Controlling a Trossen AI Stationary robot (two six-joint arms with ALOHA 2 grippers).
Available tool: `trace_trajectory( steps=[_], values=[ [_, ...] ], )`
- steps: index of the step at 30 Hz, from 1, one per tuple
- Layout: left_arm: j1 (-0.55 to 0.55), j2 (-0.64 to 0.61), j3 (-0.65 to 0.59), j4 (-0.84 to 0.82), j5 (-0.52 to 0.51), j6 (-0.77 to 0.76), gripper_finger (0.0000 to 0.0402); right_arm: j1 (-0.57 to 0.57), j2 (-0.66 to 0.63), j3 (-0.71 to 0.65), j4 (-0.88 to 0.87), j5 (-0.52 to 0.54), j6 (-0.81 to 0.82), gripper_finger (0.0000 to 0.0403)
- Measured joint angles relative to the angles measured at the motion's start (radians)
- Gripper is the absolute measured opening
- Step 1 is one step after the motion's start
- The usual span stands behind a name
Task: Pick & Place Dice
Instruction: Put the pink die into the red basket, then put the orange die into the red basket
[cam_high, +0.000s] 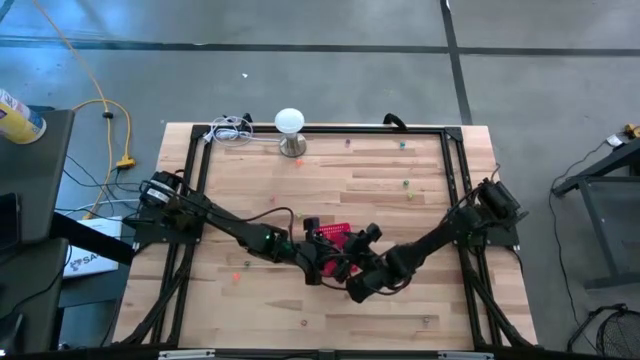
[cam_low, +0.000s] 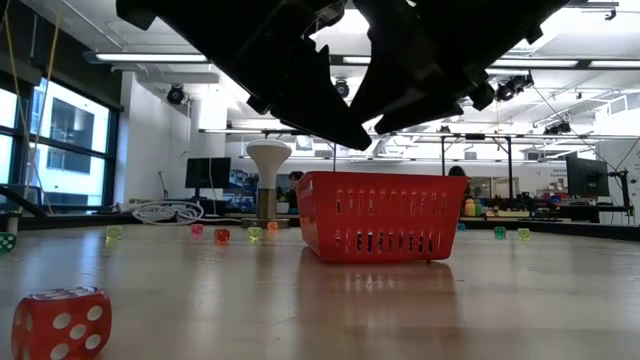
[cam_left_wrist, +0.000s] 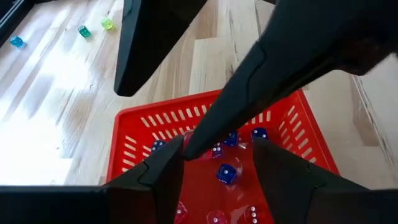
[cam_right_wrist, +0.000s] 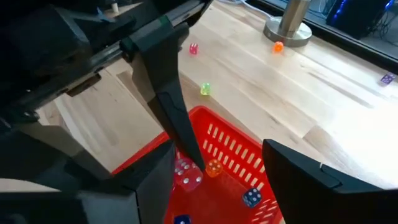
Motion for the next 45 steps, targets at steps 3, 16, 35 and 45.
trace_trajectory(
  steps=[3, 16, 35, 45],
  values=[
    [0.0, 0.0, 0.0, 0.0, 0.0, 0.0, 0.0182, -0.004, 0.003, -0.002, -0.027, -0.009, 0.01, 0.0231],
    [-0.006, -0.002, 0.0, -0.004, 0.006, -0.048, 0.0182, 0.01, 0.026, -0.041, 0.006, -0.009, 0.044, 0.0231],
    [-0.319, -0.253, 0.0, -0.615, 0.35, -0.442, 0.0181, 0.247, 0.005, 0.064, 0.267, 0.062, -0.199, 0.0231],
    [-0.475, -0.244, 0.0, -0.994, 0.239, -0.995, 0.0181, 0.306, 0.005, 0.066, 0.497, 0.061, -0.345, 0.0231]
  ],
)
